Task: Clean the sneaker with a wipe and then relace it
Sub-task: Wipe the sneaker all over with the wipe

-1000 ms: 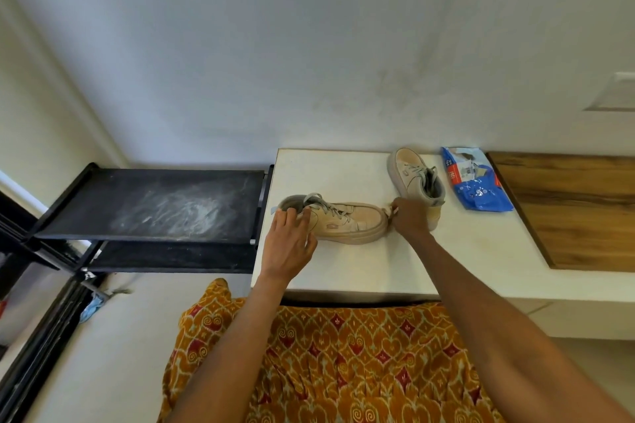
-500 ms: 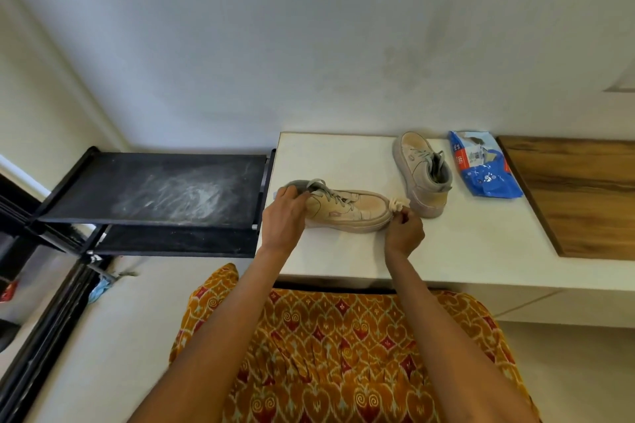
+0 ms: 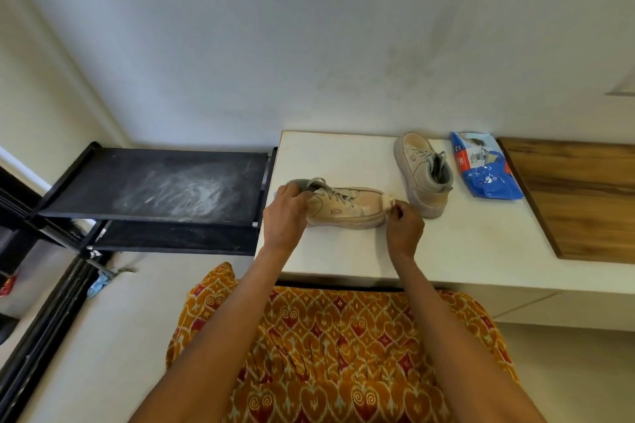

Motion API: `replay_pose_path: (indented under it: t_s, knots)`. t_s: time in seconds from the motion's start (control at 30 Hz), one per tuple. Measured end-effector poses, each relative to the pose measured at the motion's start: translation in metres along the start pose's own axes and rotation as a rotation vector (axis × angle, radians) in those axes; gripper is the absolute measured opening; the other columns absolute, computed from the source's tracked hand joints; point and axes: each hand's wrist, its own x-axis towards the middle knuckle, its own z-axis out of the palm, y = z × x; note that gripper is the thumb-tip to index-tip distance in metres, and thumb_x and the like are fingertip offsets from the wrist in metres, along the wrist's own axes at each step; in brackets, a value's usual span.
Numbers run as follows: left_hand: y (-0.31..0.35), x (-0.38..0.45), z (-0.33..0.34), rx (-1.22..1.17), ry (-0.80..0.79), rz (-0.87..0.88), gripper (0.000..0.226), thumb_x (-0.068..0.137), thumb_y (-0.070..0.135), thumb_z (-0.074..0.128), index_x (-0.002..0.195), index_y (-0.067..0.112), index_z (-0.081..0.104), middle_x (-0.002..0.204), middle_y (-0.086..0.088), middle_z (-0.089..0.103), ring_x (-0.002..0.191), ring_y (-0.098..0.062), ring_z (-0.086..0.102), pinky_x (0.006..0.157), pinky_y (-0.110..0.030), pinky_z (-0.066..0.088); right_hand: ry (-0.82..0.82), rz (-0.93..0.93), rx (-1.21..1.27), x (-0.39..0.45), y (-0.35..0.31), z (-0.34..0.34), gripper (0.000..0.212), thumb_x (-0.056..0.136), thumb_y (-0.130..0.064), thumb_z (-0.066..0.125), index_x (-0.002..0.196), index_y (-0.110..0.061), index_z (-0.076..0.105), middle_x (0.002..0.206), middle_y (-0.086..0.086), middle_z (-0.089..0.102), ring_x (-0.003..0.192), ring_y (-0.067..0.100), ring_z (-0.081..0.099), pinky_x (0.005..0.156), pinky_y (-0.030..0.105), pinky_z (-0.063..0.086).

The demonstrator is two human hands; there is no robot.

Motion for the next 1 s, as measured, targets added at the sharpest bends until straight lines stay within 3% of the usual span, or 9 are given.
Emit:
replay_pose_path:
  t_s: [0.1,0.27,0.5,0.67,0.83,1.0]
  knots:
    - [-0.003,-0.002,0.002,0.001,-0.005,-0.002,0.031,0.067,0.014,0.083,0.096,0.015,0.071,0.111,-0.002,0.065,0.088,-0.019,0.061,0.051,-0.028,0.053,0.000,0.064,0.009,0.011,-0.009,0.001,0.018,0.091,-0.004,0.051,0.096,0.002,0.068,0.094,0.020,0.065,0.089,0.032,0.061,0.075,0.031,0.043]
    - [-0.004,-0.003,0.004,-0.007,0.006,0.021,0.032,0.068,0.016,0.083,0.098,0.014,0.071,0.109,-0.005,0.066,0.089,-0.021,0.063,0.053,-0.032,0.057,-0.126,-0.194,-0.002,-0.025,-0.016,0.009,0.016,0.091,-0.002,0.052,0.100,-0.002,0.066,0.099,0.015,0.062,0.090,0.025,0.058,0.072,0.020,0.035]
    - [0.006,-0.010,0.006,0.046,-0.018,0.038,0.030,0.071,0.016,0.080,0.099,0.014,0.068,0.107,-0.004,0.065,0.093,-0.020,0.063,0.048,-0.030,0.055,-0.046,0.051,0.042,0.013,-0.029,0.016,0.022,0.094,-0.005,0.046,0.106,-0.004,0.065,0.104,0.018,0.061,0.095,0.030,0.058,0.074,0.026,0.037]
    - [0.012,-0.019,0.015,0.109,-0.012,-0.010,0.037,0.071,0.012,0.079,0.105,0.011,0.065,0.101,-0.006,0.061,0.090,-0.020,0.058,0.046,-0.026,0.050,-0.075,0.019,-0.005,-0.003,-0.032,0.028,0.020,0.091,-0.002,0.046,0.105,-0.001,0.060,0.108,0.017,0.056,0.098,0.031,0.055,0.077,0.027,0.037]
    - [0.012,-0.020,0.017,0.124,-0.001,0.000,0.038,0.072,0.011,0.078,0.107,0.011,0.064,0.100,-0.007,0.061,0.088,-0.020,0.058,0.045,-0.025,0.050,-0.143,-0.128,0.162,-0.053,-0.034,0.042,0.011,0.093,-0.005,0.047,0.098,0.000,0.056,0.099,0.014,0.060,0.088,0.026,0.057,0.070,0.022,0.037]
    - [0.006,-0.018,0.011,0.079,-0.015,0.053,0.031,0.071,0.015,0.080,0.099,0.013,0.067,0.092,-0.004,0.063,0.079,-0.017,0.059,0.043,-0.022,0.046,-0.173,-0.085,0.103,-0.014,-0.020,0.025,0.008,0.092,-0.003,0.048,0.093,0.001,0.056,0.100,0.018,0.058,0.089,0.030,0.055,0.065,0.019,0.028]
